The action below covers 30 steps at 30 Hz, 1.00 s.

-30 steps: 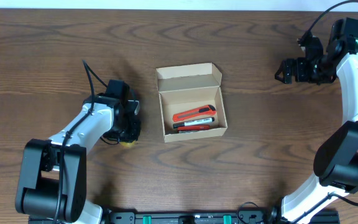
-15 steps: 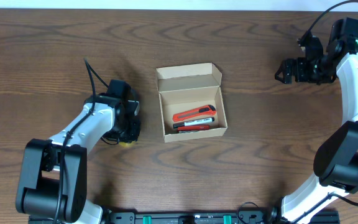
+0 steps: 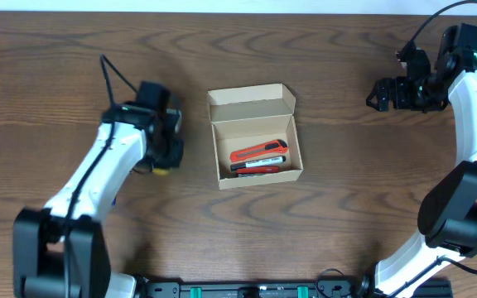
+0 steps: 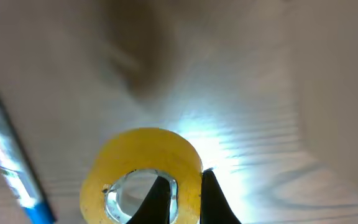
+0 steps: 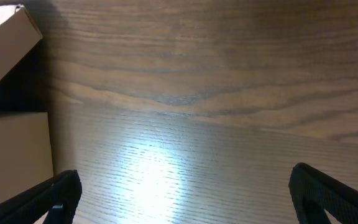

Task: Pack container
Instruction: 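Carry the tape roll over the box and drop it inside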

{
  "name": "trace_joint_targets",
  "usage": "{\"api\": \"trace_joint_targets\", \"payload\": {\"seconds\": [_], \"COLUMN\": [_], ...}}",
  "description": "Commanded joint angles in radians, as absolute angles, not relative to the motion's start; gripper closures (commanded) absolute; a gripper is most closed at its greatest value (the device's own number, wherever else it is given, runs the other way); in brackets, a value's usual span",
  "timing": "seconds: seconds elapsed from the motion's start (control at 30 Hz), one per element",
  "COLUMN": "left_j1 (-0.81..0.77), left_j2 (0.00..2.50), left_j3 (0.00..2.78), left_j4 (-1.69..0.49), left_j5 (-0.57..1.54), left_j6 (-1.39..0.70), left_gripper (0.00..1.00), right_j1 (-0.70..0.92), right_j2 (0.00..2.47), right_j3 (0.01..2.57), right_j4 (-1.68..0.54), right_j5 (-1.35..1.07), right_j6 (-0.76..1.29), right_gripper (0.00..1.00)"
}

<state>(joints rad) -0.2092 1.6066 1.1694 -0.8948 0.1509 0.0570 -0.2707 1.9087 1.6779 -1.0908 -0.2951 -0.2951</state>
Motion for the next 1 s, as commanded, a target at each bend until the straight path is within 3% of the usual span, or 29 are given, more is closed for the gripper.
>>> {"api": "trace_joint_targets", "payload": {"seconds": [0.0,0.17,0.43,0.97], "left_j1": [-0.235,-0.338,-0.597,-0.667], "left_j2": [1.539,1.490,1.481,1.652], "left_j3": [1.267,1.363,1.402,1.402], "left_j4": [-0.917,-0.951,-0.927,-0.723], "left_j5": [0.238,0.383,0.317,0.281], "left_j6": [0.186,0.480,0.818,0.861], "left_gripper": [0.94,0.94,0.94,0.94], "right_j1": [-0.268,-0.268,-0.268,-0.268], "right_j2": [1.884,1.884,1.884,1.884], "right_j3": [1.673,1.673,1.673,1.673], "right_j4": [-1.092,-1.092,-1.093,-1.093], "right_j5": [-0.295,-0.295,-0.295,-0.295], "right_j6": [-0.284,-0.284,-0.284,-0.284], "right_gripper": [0.01,0.01,0.01,0.01]}}
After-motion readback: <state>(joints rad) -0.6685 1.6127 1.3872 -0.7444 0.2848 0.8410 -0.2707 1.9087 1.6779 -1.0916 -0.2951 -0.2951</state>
